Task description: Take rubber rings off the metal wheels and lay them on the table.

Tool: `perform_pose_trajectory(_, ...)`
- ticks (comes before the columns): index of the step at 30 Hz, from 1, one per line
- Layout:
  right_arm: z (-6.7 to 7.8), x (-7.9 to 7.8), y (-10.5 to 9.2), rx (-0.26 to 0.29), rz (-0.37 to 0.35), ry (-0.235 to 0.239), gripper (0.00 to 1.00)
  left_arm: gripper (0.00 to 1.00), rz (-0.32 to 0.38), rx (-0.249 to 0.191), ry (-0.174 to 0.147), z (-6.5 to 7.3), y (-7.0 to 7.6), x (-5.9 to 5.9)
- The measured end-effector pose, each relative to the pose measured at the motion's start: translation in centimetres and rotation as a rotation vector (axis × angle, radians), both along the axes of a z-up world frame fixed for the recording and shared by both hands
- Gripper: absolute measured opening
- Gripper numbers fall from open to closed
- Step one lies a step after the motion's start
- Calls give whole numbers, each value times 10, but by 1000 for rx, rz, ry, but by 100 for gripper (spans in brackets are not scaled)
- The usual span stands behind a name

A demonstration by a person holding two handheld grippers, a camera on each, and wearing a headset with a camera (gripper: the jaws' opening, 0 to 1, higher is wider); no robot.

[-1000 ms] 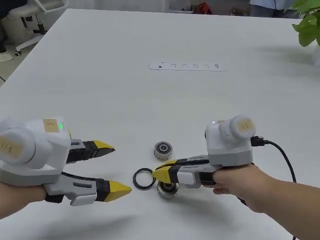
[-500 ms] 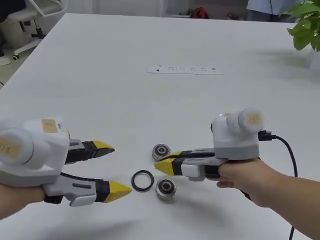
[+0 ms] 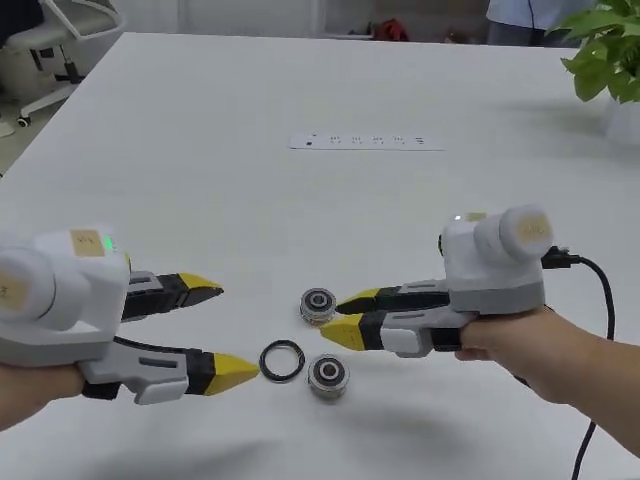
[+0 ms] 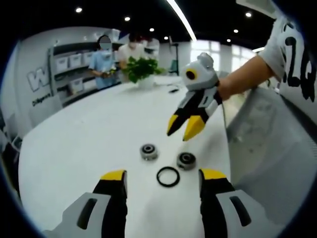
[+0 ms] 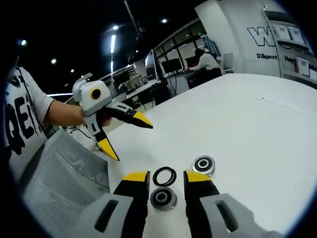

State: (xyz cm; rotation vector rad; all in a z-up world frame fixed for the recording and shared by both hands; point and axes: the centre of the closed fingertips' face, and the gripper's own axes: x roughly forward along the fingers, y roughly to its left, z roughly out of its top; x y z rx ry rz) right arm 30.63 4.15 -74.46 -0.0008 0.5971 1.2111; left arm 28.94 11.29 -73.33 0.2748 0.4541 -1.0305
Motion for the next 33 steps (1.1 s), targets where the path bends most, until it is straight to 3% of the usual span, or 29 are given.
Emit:
perform_pose_trajectory(11,7,-6,-18,-33,8,-77,38,60,-2,-2,-12,5,0,-2)
perform_pose_trajectory(23,4,-4,-49,-60,-58,-98,52,60,12,-5,-8,3,4,-7)
perform_pose_trajectory(33,0,-9,-66,-78,-84,-115,56,61,28,-4,-16,4,9,-8)
